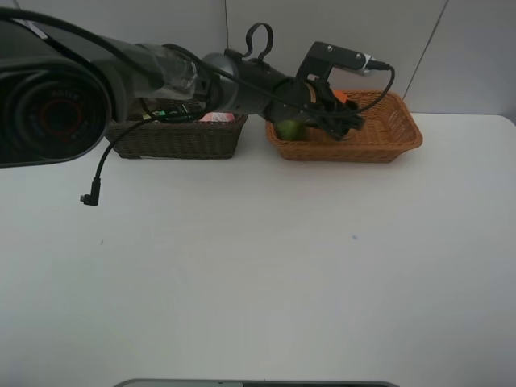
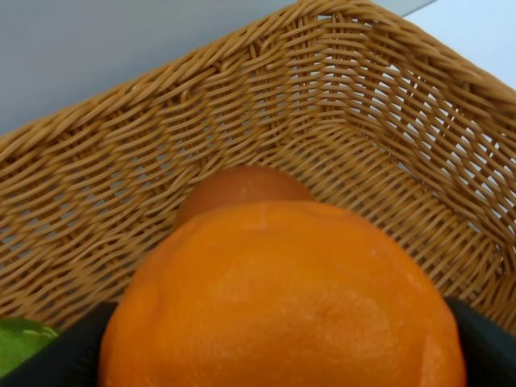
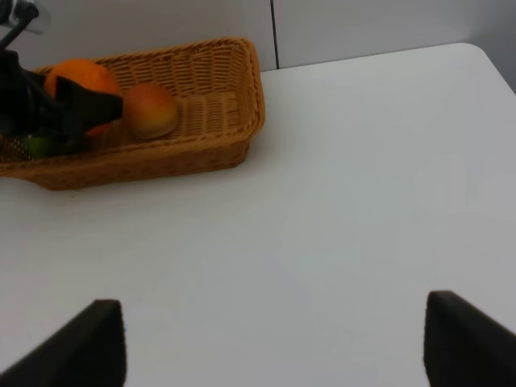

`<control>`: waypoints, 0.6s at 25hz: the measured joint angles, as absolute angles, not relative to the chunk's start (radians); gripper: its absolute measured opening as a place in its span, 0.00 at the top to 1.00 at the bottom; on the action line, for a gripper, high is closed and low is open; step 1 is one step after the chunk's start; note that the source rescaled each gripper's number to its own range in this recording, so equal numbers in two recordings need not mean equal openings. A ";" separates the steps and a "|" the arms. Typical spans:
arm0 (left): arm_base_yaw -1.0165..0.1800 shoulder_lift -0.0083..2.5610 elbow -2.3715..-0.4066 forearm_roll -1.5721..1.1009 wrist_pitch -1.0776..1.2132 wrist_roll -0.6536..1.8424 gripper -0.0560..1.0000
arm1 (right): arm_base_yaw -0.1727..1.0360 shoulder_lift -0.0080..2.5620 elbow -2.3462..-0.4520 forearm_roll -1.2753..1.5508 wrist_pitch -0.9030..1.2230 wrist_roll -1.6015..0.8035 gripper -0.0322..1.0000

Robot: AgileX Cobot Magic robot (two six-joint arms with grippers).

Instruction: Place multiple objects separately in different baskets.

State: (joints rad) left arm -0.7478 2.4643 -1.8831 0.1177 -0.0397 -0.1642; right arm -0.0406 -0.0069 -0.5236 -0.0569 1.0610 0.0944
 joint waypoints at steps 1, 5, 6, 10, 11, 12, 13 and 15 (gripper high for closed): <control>-0.748 2.464 -1.883 0.118 -0.040 -0.164 0.12 | -0.041 -0.007 -0.524 -0.057 1.061 0.094 0.51; -0.748 2.464 -1.883 0.114 -0.039 -0.164 0.07 | -0.041 -0.007 -0.524 -0.057 1.061 0.094 0.51; -0.748 2.464 -1.883 0.114 -0.039 -0.164 0.06 | -0.041 -0.007 -0.524 -0.057 1.061 0.094 0.51; -0.748 2.464 -1.884 0.114 -0.028 -0.164 0.04 | -0.041 -0.007 -0.524 -0.057 1.061 0.094 0.51; -0.748 2.464 -1.884 0.114 -0.027 -0.164 0.04 | -0.041 -0.007 -0.524 -0.057 1.061 0.094 0.51; -0.748 2.464 -1.884 0.114 -0.026 -0.164 0.04 | -0.041 -0.007 -0.524 -0.057 1.061 0.094 0.51; -0.748 2.464 -1.884 0.114 -0.022 -0.164 0.04 | -0.041 -0.007 -0.524 -0.057 1.061 0.094 0.51; -0.748 2.463 -1.884 0.114 -0.014 -0.164 0.04 | -0.041 -0.007 -0.524 -0.057 1.061 0.094 0.51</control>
